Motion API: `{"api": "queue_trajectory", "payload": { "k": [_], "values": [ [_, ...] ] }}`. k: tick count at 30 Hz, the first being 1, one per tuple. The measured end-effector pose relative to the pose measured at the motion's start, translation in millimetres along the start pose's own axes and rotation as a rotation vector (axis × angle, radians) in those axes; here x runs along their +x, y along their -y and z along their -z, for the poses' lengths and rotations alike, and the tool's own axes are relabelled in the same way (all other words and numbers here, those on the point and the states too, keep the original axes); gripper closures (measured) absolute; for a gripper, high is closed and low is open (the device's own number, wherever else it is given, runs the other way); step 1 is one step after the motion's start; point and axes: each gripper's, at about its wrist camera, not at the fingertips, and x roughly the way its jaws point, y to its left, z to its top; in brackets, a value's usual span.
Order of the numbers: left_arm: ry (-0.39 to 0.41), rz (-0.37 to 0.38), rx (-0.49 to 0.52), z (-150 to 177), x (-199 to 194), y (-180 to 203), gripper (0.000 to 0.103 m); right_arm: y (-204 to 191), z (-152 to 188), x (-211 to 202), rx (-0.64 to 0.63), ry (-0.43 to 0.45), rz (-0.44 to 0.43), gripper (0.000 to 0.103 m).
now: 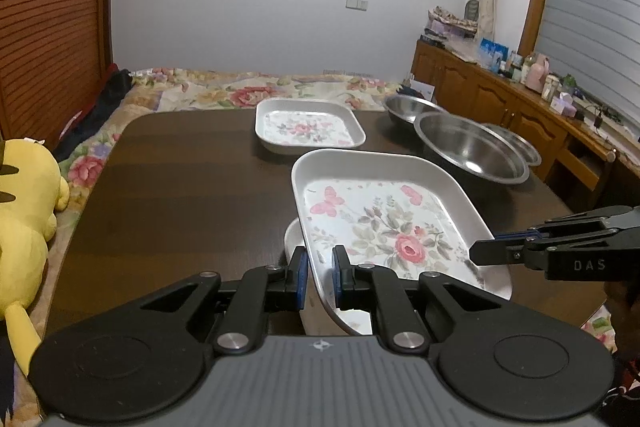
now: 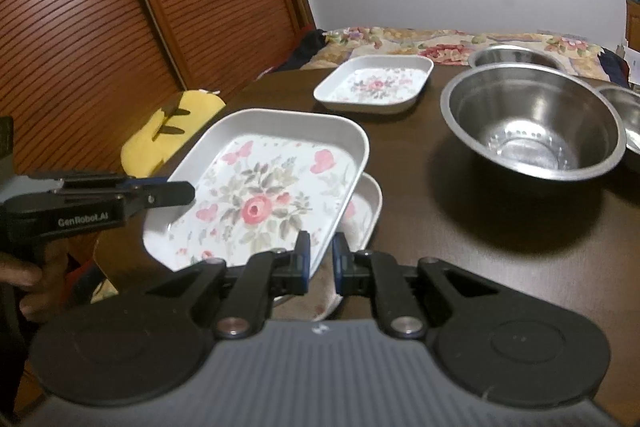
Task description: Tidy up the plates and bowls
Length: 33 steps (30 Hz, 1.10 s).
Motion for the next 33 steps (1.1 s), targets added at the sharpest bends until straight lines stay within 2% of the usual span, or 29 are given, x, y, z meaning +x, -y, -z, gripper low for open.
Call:
{"api": "queue_trajectory", "payload": {
  "k": [11, 18, 33],
  "values": [
    [-0.039, -0.013, -0.005, 13.6, 16.0, -1.3, 0.089, -4.1, 13.7, 2.3, -0.006, 0.023, 0.037, 0.09],
    [-0.053, -0.018, -0.002, 18.7, 21.3, -3.0, 0.089, -0.1, 15.6, 1.6, 0.018, 0.046, 0.03, 0.09],
    [-0.047, -0.045, 0.01, 22.5, 25.6, -2.5, 0.089, -2.5, 22.5, 7.6, 0.012, 0.078, 0.059, 0.089]
  ]
}}
